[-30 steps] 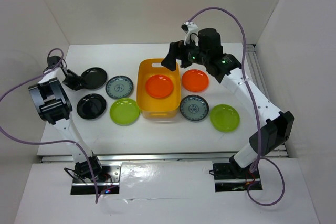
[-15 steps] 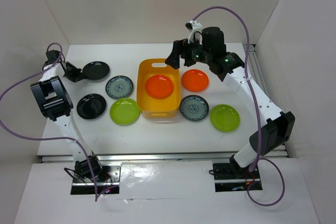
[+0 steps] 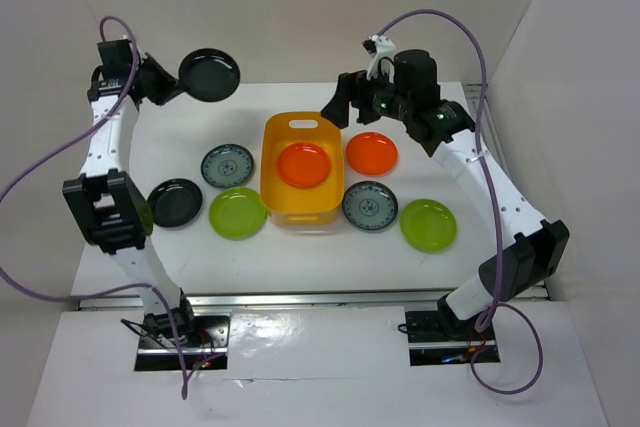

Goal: Place the plates into the plastic bin on the countertop

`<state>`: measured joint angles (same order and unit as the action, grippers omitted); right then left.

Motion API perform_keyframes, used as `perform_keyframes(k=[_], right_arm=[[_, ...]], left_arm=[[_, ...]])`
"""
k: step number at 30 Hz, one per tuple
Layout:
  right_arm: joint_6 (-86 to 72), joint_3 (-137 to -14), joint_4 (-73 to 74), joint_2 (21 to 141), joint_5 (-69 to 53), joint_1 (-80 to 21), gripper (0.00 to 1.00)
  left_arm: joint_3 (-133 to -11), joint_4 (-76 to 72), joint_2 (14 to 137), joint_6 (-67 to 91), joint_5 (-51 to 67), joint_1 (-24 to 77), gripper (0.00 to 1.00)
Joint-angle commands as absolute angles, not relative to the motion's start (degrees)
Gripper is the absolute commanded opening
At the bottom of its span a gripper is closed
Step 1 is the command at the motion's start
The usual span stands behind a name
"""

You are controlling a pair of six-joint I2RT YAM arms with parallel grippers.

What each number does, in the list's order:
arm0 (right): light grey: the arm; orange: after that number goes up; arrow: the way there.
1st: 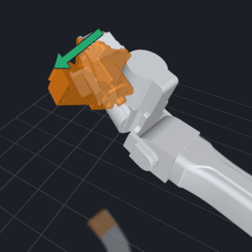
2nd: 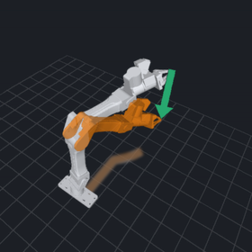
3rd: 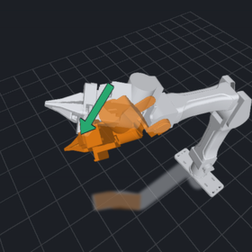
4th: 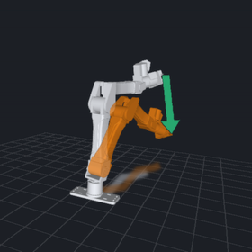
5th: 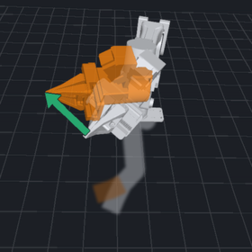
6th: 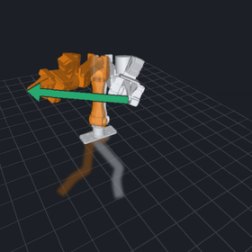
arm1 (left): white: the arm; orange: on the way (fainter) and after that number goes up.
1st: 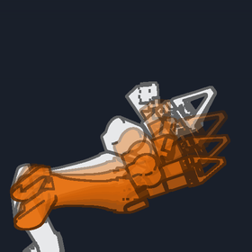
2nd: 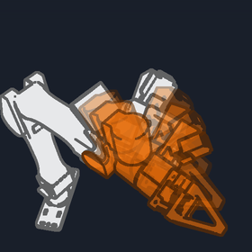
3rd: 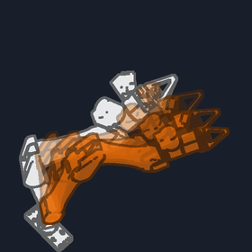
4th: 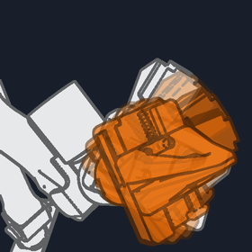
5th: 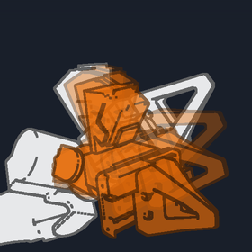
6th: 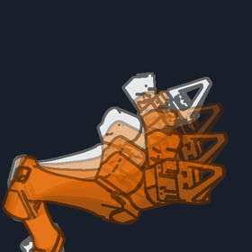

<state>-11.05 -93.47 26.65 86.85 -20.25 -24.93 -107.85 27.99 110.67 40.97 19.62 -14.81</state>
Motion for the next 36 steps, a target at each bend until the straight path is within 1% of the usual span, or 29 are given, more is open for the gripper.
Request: perform_keyframes(k=[1, 2, 3, 4, 6, 9, 11, 14, 19, 22, 32, 36], right_arm=[[-11.43, -93.52, 26.37, 84.38, -18.98, -23.99, 1.00], [-11.43, -93.52, 26.37, 83.85, -18.03, -23.47, 1.00], [-11.43, -94.12, 26.37, 83.85, -17.23, -22.86, 1.00], [-11.43, -94.13, 26.37, 83.85, -17.23, -22.85, 1.00], [-11.43, -94.83, 27.42, 83.85, -14.42, -21.54, 1.00], [-11.95, -94.83, 27.42, 83.33, -11.00, -20.22, 1.00], [-12.56, -94.83, 27.42, 82.79, -10.99, -19.69, 1.00], [-13.18, -93.35, 27.42, 81.47, -12.04, -17.59, 1.00], [-14.94, -91.32, 26.81, 78.76, -12.74, -16.44, 1.00], [-15.56, -89.39, 26.81, 77.35, -13.27, -15.91, 1.00], [-15.56, -88.78, 27.33, 76.20, -14.49, -15.38, 1.00], [-16.08, -87.63, 27.33, 75.67, -15.03, -14.85, 1.00]], left_arm=[[-101.62, 28.30, 99.07, 41.66, 19.35, -9.51, 0.00], [-99.25, 28.30, 96.88, 42.70, 16.20, -6.36, 0.00], [-93.75, 27.34, 94.77, 43.32, 15.39, -4.85, 0.00], [-91.08, 25.94, 91.61, 43.85, 15.38, -3.53, 0.00], [-87.82, 25.93, 90.79, 43.86, 13.46, 0.78, 0.00], [-86.40, 28.30, 90.27, 42.19, 10.29, 5.08, 0.00], [-83.59, 26.54, 90.26, 41.40, 10.28, 6.41, 0.00], [-83.58, 26.54, 92.89, 40.08, 8.36, 9.13, 0.00], [-87.79, 27.07, 97.37, 38.06, 6.16, 13.35, 0.00], [-88.86, 28.12, 100.63, 38.06, 5.54, 14.67, 0.00], [-90.62, 29.36, 106.51, 37.00, 1.93, 17.92, 0.00], [-93.50, 30.06, 110.02, 37.00, 1.41, 18.46, 0.00]])
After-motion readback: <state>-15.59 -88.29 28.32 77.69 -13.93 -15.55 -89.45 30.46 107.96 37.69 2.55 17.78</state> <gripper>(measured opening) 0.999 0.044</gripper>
